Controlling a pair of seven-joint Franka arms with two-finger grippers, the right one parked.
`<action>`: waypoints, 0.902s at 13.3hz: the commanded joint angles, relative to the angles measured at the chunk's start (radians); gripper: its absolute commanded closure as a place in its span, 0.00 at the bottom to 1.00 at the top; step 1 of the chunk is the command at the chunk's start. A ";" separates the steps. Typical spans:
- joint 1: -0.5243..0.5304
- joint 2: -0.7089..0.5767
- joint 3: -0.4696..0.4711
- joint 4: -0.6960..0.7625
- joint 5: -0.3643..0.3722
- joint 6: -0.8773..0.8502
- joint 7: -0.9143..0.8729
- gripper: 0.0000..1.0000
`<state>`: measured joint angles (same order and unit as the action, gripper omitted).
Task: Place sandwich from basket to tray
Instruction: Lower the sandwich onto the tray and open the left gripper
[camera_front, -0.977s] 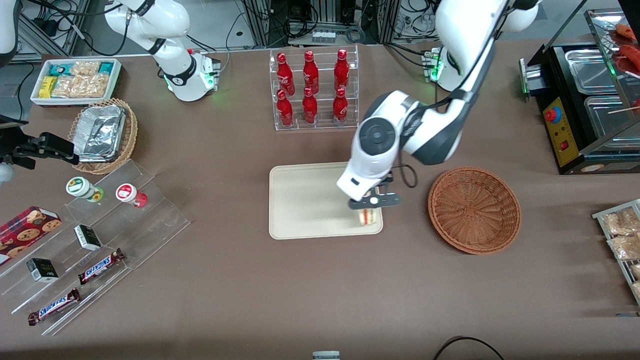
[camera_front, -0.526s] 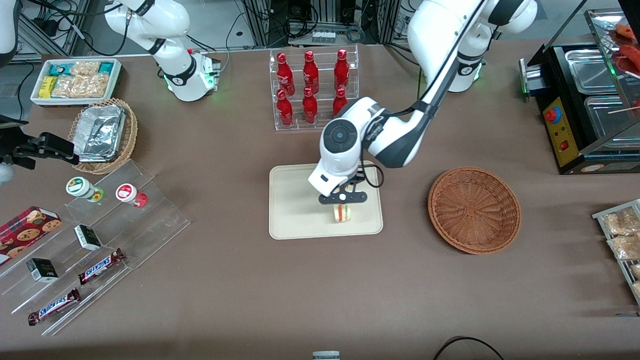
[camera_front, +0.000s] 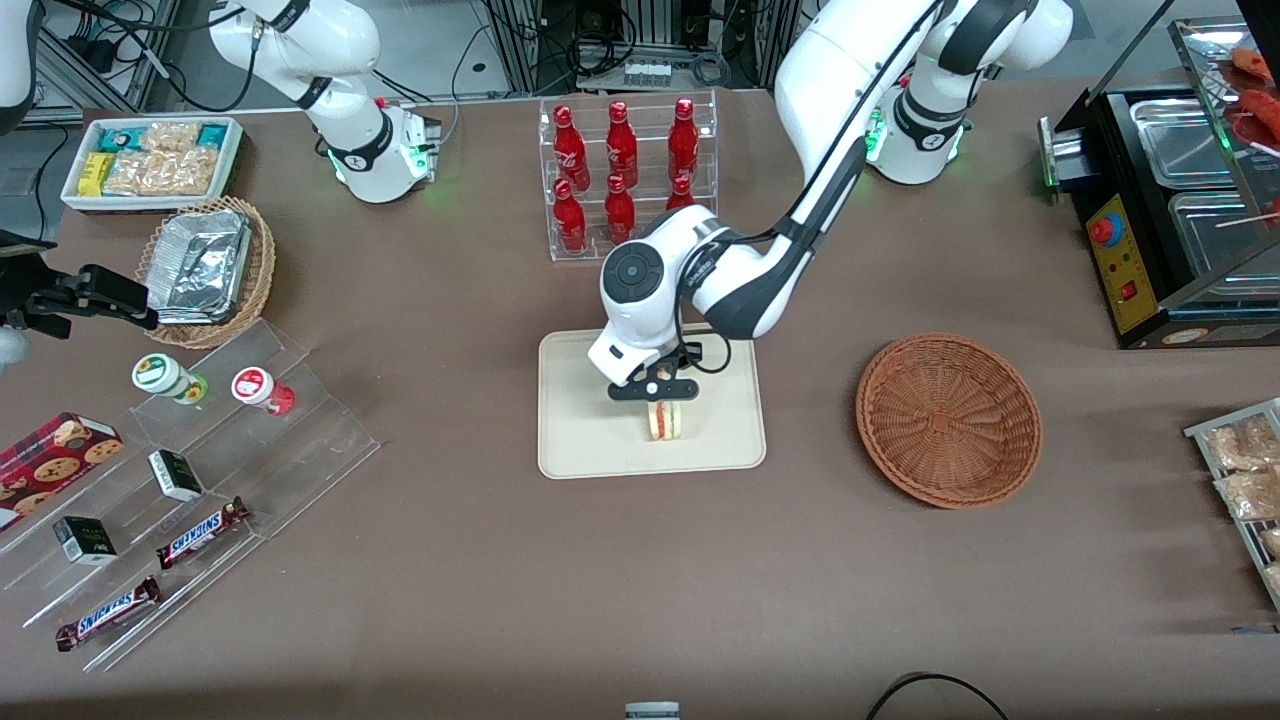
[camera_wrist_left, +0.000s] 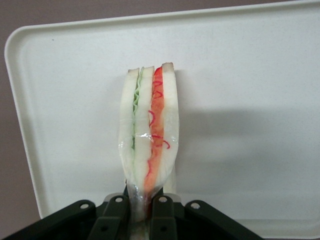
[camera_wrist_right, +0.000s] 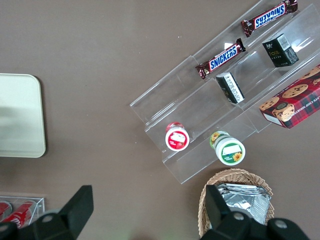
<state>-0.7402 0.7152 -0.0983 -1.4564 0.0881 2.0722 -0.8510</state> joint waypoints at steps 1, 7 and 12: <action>-0.031 0.027 0.014 0.038 0.018 0.009 -0.037 1.00; -0.047 0.043 0.014 0.038 0.019 0.031 -0.033 0.00; -0.034 -0.025 0.020 0.034 0.015 0.014 -0.045 0.00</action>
<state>-0.7684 0.7383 -0.0891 -1.4254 0.0946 2.1067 -0.8739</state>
